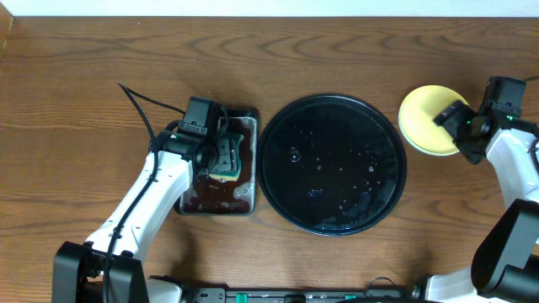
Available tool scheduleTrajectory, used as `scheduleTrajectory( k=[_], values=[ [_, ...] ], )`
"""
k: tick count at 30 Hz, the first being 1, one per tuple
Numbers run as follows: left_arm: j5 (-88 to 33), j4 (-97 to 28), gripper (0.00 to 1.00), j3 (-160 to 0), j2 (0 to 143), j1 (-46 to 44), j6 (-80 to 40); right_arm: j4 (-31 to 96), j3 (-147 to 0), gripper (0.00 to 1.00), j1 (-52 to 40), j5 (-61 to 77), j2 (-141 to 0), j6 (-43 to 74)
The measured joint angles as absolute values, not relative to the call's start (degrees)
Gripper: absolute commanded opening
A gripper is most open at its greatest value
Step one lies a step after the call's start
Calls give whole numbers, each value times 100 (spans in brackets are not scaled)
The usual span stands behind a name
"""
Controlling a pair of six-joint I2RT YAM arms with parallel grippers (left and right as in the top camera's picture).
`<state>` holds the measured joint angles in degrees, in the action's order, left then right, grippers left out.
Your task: Clean dirty plates on tray and stack at the side
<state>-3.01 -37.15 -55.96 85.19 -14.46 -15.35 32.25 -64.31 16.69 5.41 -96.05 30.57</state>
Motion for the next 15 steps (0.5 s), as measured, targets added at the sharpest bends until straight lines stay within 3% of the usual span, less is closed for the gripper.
scheduleTrajectory(
  k=[6,15],
  values=[
    [-303,-3966,75,-5621,8519,-1339,-1649,3625,-6434,99,1212,1763,-9605,1393],
    [-414,-5599,75,-6117,8517,-701,-1747,4991,-6431,99,-1,1232,-9594,851]
  ],
)
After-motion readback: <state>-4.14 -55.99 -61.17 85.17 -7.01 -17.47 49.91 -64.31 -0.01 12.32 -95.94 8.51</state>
